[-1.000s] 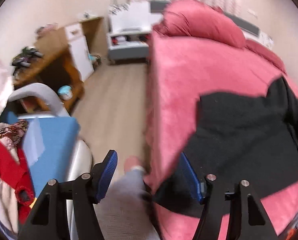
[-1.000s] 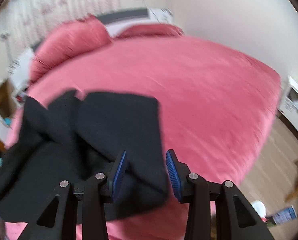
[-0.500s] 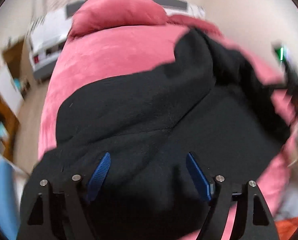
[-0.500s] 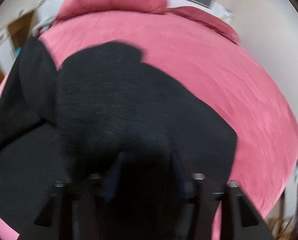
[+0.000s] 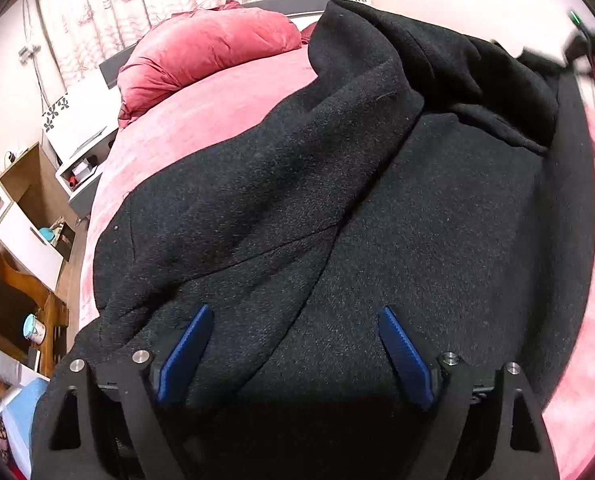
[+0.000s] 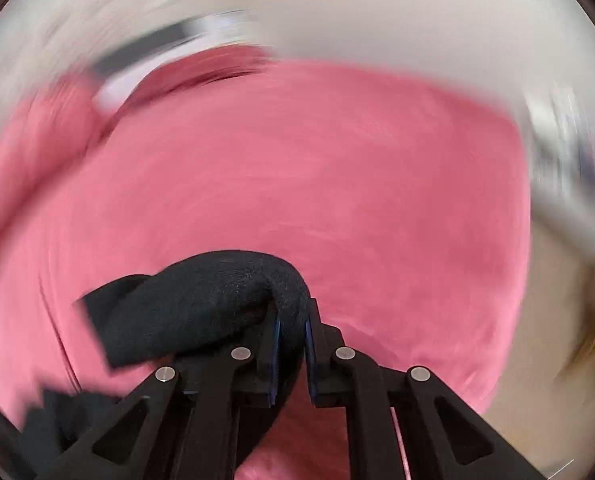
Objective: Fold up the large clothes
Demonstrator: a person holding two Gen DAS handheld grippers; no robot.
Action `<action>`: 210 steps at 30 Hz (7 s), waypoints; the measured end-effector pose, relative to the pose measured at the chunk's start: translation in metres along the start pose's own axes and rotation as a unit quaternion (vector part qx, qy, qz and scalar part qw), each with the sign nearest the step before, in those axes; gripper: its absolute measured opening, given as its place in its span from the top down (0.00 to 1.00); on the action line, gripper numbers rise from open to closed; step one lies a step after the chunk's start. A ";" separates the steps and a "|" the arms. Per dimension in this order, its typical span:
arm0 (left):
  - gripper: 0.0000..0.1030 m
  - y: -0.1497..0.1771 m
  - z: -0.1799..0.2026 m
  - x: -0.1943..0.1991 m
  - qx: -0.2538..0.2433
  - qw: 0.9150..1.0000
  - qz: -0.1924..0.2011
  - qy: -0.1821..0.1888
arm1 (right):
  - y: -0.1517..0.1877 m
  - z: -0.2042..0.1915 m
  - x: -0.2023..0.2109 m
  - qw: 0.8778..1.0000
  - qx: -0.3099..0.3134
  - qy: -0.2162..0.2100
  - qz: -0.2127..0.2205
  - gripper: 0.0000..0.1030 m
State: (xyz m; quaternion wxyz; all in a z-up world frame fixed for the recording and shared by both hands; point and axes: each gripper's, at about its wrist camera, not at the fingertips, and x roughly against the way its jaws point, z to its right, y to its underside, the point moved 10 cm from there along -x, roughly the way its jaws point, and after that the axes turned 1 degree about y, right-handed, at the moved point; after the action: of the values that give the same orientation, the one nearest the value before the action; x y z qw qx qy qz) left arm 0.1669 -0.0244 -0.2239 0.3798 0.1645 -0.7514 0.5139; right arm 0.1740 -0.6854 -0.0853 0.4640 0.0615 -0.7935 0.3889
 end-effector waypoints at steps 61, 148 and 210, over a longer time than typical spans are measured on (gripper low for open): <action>0.05 0.104 -0.159 0.118 0.335 0.942 -0.014 0.002 | 0.423 -0.230 0.158 0.851 0.372 -0.289 -0.232 0.62; 0.35 -0.051 -0.182 0.045 0.358 0.929 0.088 -0.033 | 0.040 -0.039 -0.002 0.961 -0.178 -0.210 -0.031 0.94; 0.13 -0.095 -0.230 -0.105 0.306 0.949 -0.030 -0.069 | 0.020 -0.098 -0.065 0.996 0.014 -0.087 -0.010 0.64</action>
State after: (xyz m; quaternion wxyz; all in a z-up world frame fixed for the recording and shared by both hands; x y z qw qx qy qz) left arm 0.3893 0.1275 -0.1978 0.2739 0.3304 -0.5768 0.6951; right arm 0.2685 -0.6225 -0.1216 0.3961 0.1093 -0.8245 0.3891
